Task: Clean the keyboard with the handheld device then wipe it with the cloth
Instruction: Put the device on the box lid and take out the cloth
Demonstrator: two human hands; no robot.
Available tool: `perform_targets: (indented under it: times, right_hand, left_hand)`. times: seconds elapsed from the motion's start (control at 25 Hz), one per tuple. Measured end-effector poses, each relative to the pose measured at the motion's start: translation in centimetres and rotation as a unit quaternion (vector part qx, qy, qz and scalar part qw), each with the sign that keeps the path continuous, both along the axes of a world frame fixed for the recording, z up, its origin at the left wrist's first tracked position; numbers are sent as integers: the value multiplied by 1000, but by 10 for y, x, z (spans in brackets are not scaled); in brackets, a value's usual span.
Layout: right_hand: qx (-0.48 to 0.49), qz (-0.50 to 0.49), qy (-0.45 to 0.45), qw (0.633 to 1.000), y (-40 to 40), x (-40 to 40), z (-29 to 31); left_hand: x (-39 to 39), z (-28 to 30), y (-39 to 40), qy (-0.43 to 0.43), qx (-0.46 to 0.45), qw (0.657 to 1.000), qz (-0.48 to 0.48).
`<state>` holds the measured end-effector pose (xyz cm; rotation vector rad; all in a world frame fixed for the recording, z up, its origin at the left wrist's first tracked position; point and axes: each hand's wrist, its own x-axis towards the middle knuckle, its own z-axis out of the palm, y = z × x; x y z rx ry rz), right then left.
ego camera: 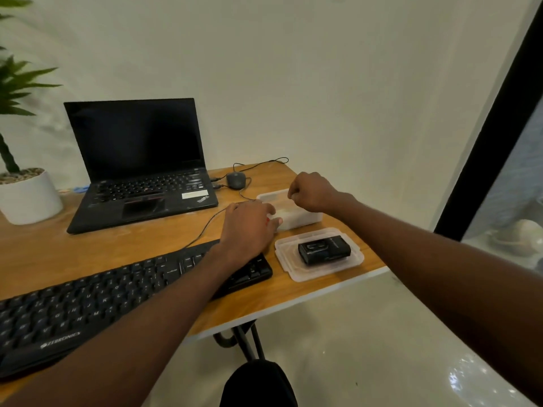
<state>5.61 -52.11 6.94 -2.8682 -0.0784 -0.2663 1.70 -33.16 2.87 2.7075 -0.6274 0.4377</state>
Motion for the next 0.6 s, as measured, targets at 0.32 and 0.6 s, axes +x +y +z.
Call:
perform_targets:
  times: [0.32, 0.6]
  right_hand:
    - [-115, 6, 163, 980, 10, 39, -6]
    - [-143, 22, 197, 970, 15, 42, 0]
  left_hand:
    - [9, -1, 2, -43, 38, 998, -34]
    - [6, -5, -9, -100, 77, 992, -11]
